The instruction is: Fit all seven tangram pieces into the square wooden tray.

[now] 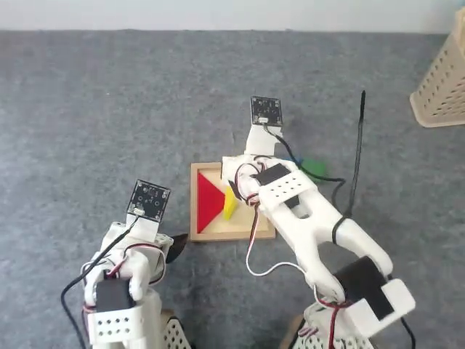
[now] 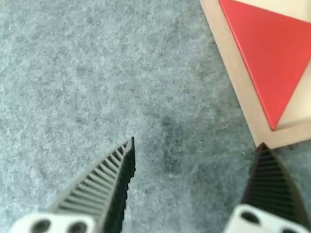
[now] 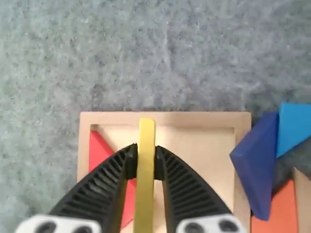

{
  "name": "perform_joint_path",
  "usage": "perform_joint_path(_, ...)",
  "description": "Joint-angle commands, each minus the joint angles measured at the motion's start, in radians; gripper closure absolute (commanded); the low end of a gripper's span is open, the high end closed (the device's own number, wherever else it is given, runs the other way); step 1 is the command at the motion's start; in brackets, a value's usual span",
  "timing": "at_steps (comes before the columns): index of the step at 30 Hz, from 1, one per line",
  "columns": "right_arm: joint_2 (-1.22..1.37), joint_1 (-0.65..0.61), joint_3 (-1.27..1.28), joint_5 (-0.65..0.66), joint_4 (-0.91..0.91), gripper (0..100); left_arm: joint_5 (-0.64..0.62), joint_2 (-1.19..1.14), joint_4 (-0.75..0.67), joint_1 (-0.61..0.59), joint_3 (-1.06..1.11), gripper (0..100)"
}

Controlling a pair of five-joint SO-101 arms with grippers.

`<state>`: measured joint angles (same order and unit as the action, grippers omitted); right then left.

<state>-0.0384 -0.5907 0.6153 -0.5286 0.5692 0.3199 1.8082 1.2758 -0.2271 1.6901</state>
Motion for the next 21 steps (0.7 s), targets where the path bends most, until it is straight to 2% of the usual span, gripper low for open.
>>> perform_joint_path(1,-0.084,-0.004,-0.061,0.028,0.042,88.7,0.005,0.014,0.0,0.005,-0.005,65)
perform_joint_path(4,-0.102,-0.004,-0.061,0.055,0.047,87.1,0.005,0.014,0.0,0.005,-0.005,65)
perform_joint_path(8,-0.107,-0.007,-0.043,0.204,0.048,99.8,0.005,0.014,0.0,0.005,-0.005,65)
perform_joint_path(11,-0.113,-0.025,-0.014,0.295,0.059,96.5,0.005,0.014,0.0,0.005,-0.005,65)
perform_joint_path(18,-0.209,-0.021,-0.044,0.315,0.257,99.5,0.005,0.014,0.0,0.005,-0.005,65)
perform_joint_path(21,-0.289,-0.025,-0.041,0.427,0.357,99.1,0.005,0.014,0.0,0.005,-0.005,65)
